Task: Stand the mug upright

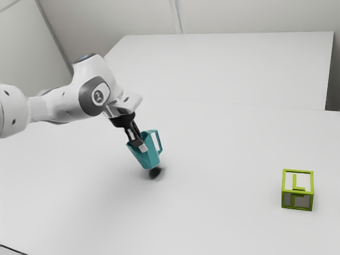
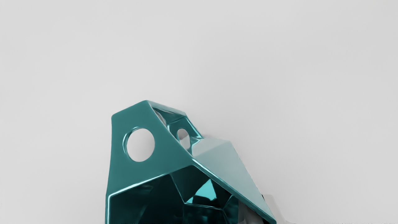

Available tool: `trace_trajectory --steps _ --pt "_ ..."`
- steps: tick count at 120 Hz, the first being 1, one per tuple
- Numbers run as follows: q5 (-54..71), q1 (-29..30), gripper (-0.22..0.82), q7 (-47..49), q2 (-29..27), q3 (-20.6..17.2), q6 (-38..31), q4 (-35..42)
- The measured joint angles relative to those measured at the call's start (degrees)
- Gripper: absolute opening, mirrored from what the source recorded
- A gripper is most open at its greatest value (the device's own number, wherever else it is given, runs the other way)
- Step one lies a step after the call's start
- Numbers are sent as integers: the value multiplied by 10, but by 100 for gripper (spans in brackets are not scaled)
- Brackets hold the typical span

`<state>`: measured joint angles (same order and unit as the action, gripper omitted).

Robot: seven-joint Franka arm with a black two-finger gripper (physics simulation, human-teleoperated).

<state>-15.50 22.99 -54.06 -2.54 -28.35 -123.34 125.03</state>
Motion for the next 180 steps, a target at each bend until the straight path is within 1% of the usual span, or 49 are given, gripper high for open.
trace_trajectory --steps 17,39,71,107,111,129,141,153,167,174,180 --pt "57 17 -18 69 -4 -17 -44 25" --pt "88 28 -18 149 -6 -24 -76 46" --pt "105 22 -18 240 -13 -29 -103 74" --pt "108 24 -17 305 -11 -34 -120 87" --pt "108 24 -13 310 -11 -35 -120 87" --pt "106 24 20 328 -10 -35 -123 88" --pt "105 28 35 338 -14 -40 -123 88" --pt "105 25 45 346 -33 -44 -122 88" --pt "105 25 51 353 -79 -47 -108 79" --pt "104 25 54 356 -95 -48 -84 52" --pt "103 26 55 360 -96 -49 -55 13"
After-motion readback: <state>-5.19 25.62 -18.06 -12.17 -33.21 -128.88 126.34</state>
